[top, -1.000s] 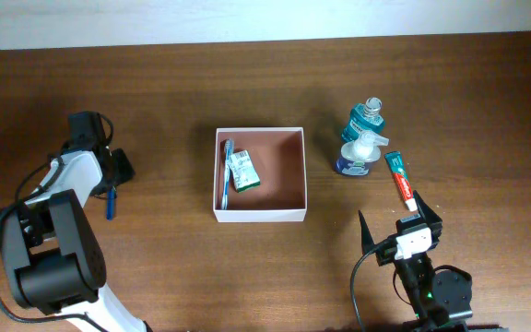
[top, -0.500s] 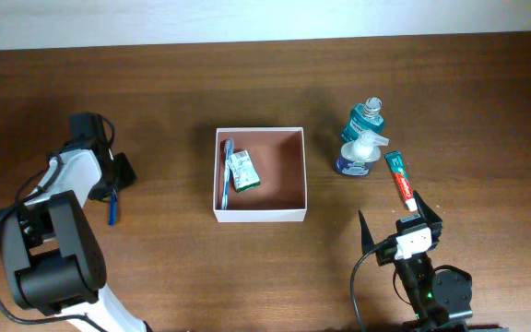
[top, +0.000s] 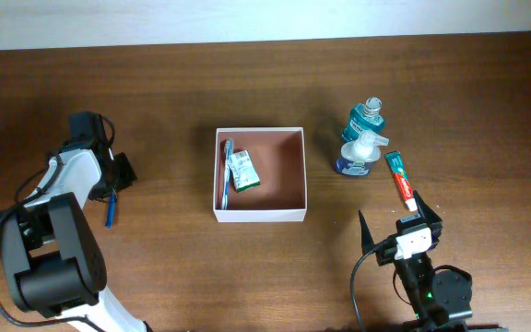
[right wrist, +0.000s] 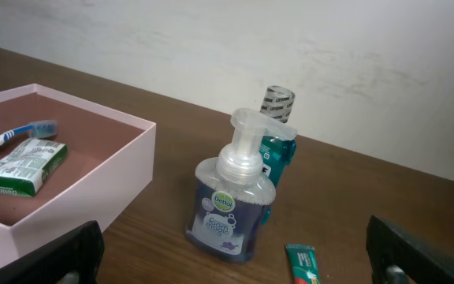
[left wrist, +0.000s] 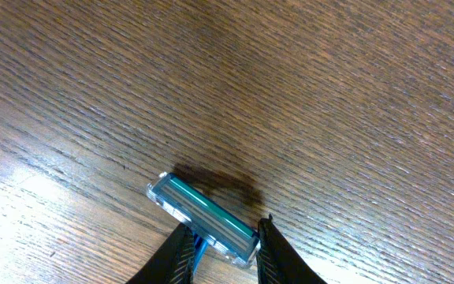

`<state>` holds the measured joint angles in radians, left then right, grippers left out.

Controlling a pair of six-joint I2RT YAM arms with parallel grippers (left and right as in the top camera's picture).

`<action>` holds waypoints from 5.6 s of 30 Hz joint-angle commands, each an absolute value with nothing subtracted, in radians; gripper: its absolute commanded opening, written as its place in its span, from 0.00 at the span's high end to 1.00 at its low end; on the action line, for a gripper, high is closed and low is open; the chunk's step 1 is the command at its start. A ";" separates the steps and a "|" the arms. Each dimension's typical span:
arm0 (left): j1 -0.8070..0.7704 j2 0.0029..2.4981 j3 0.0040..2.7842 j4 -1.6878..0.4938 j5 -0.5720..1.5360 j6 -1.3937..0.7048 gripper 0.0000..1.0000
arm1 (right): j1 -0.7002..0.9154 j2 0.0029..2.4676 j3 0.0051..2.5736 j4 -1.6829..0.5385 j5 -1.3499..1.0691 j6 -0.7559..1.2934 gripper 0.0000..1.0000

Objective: Pack container
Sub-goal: 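Close left gripper on the razor handle and lift it, then carry the razor with left gripper over the pink box, then lower razor into box onto the soap bar and open gripper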

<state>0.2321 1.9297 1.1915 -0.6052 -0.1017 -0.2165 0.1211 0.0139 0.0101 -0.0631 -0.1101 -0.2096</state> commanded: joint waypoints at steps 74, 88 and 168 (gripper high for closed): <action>0.035 1.512 1.436 -0.928 0.293 -0.201 0.99 | 0.115 0.004 0.006 -0.067 -0.112 -0.210 0.02; -0.282 1.507 1.435 -0.919 0.154 -0.307 0.99 | 0.115 0.004 0.006 -0.067 -0.112 -0.210 0.02; -0.413 1.917 1.389 -0.824 -0.060 -0.411 0.92 | 0.115 0.004 0.006 -0.067 -0.112 -0.210 0.02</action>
